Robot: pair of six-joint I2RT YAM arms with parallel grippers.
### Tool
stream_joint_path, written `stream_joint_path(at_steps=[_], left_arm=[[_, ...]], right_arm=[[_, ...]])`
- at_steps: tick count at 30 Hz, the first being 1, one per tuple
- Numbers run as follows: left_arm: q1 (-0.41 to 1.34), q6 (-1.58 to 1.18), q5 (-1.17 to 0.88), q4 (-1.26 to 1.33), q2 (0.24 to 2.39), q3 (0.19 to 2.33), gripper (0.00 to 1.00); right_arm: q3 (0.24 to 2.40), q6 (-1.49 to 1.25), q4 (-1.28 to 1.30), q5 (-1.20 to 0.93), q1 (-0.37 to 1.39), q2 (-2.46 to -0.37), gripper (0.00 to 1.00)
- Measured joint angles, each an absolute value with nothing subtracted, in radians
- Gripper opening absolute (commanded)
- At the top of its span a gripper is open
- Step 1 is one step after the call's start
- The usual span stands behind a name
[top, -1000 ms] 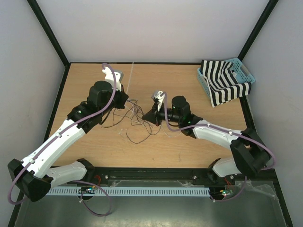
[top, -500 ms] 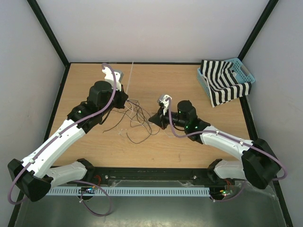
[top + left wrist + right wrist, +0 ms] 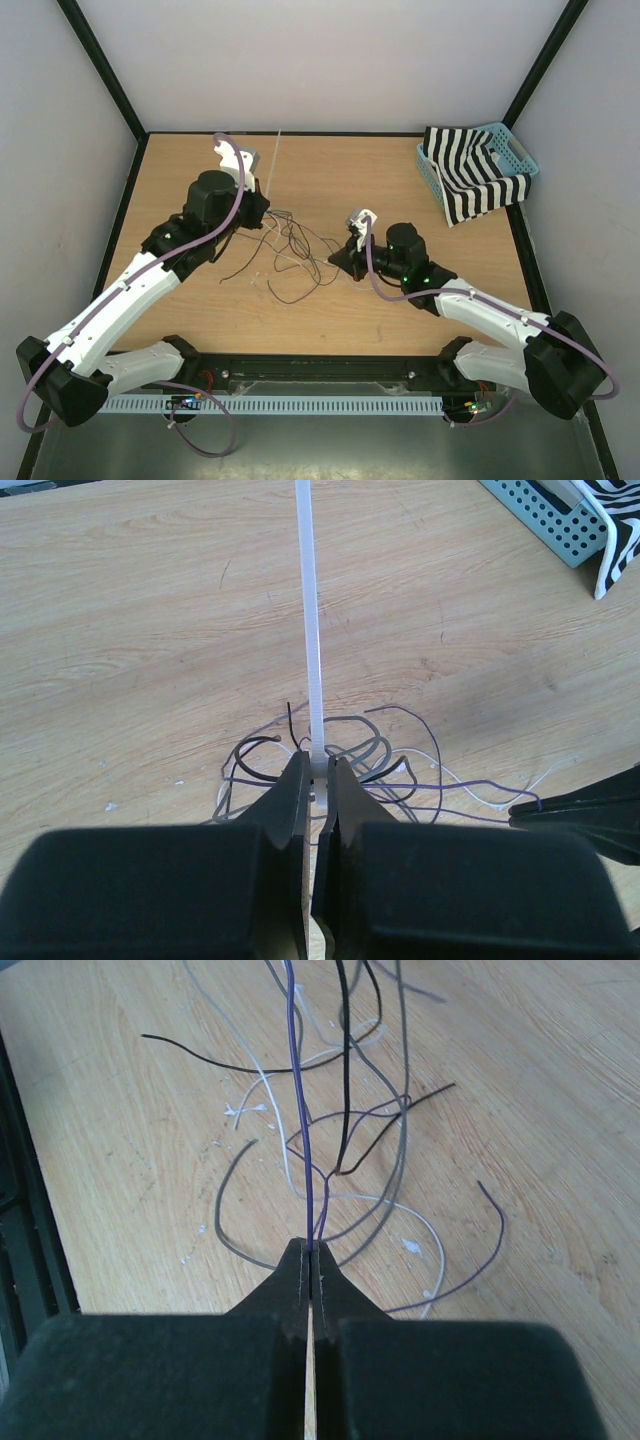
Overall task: Zip-tie the wires
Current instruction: Adjust the cable at the center of the board.
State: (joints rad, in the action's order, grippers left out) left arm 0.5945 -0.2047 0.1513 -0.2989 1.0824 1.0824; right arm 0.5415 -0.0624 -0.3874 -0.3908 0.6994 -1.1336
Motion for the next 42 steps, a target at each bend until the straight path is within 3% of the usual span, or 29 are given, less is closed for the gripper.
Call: stream_joint_path(at_steps=[15, 20, 23, 32, 37, 42], left_arm=[[0.594, -0.209, 0.16, -0.298, 1.083, 1.082, 0.0], [0.594, -0.213, 0.162, -0.297, 1.083, 1.081, 0.0], [0.594, -0.228, 0.166, -0.287, 1.083, 1.078, 0.0], [0.593, -0.304, 0.194, -0.258, 1.086, 1.04, 0.0], [0.592, -0.344, 0.203, -0.249, 1.087, 1.005, 0.0], [0.592, -0.361, 0.203, -0.244, 1.087, 0.998, 0.0]], right_arm=[[0.514, -0.071, -0.342, -0.337, 0.633, -1.092, 0.0], [0.509, -0.091, -0.338, -0.291, 0.611, -1.068, 0.34], [0.509, -0.094, -0.338, -0.307, 0.609, -1.066, 0.46], [0.492, -0.089, -0.474, -0.327, 0.638, -1.007, 0.5], [0.372, -0.023, -0.786, -0.332, 0.806, -0.987, 0.55], [0.344, 0.087, -0.991, -0.33, 0.958, -1.14, 0.55]])
